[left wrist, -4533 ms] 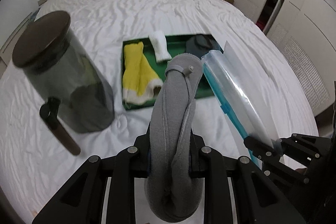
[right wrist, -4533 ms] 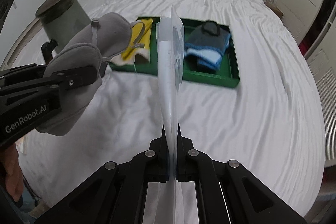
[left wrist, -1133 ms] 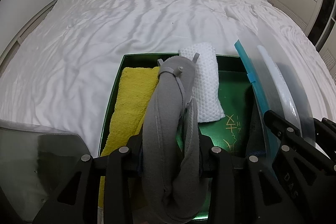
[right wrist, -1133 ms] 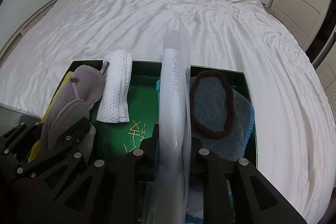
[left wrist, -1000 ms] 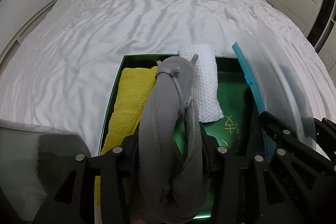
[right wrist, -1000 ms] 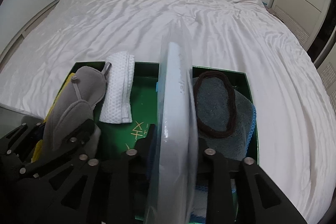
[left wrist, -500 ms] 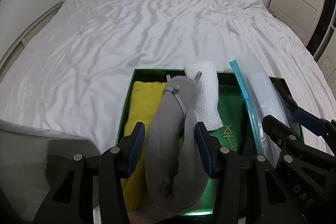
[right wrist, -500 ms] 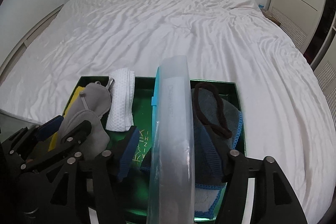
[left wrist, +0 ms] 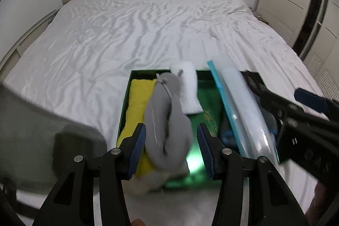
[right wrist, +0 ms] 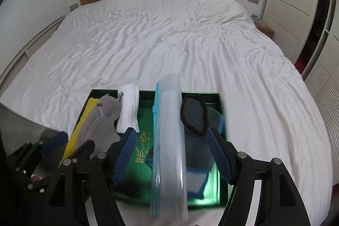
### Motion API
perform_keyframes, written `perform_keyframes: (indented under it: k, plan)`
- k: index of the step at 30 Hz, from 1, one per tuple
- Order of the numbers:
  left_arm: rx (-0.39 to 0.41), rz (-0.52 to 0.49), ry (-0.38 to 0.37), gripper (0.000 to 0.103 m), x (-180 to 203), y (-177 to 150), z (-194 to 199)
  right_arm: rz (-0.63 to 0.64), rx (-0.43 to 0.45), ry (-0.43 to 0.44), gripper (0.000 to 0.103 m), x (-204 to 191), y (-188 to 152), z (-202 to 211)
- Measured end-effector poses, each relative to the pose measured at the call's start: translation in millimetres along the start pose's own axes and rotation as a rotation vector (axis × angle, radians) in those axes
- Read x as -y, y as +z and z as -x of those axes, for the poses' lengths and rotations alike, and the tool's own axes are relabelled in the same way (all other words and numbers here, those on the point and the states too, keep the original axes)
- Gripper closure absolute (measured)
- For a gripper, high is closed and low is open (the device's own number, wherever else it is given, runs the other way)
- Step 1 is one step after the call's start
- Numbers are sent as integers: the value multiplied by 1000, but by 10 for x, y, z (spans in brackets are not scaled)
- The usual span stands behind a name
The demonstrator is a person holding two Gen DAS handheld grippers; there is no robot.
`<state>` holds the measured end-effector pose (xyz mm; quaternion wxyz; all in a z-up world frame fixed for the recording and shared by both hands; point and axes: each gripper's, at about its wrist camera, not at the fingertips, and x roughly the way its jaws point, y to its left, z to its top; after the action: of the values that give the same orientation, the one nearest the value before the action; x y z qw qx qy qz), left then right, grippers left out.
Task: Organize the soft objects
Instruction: 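Move both tools toward the powder puff and face-mask packet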
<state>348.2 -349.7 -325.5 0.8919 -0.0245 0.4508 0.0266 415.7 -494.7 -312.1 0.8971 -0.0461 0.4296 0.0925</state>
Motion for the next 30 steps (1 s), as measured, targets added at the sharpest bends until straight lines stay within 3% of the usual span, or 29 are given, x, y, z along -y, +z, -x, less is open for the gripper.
perform_keyframes:
  k: [8, 12, 17, 23, 30]
  plan:
    - [27, -15, -47, 59, -126, -454, 655, 15, -6, -38, 34, -38, -304, 564]
    - [44, -18, -55, 59, -331, -748, 1082, 39, -13, -47, 34, -163, -510, 882]
    - [9, -52, -68, 59, -744, -1192, 1531, 76, -38, -24, 34, -512, -836, 1302]
    - [-36, -126, 32, 58, -1445, -1783, 1885, 126, -83, 74, 34, -1246, -1264, 1783]
    - [-152, -117, 188, 57, -2648, -2423, 2175, 174, -141, 184, 34, -2155, -1712, 2145]
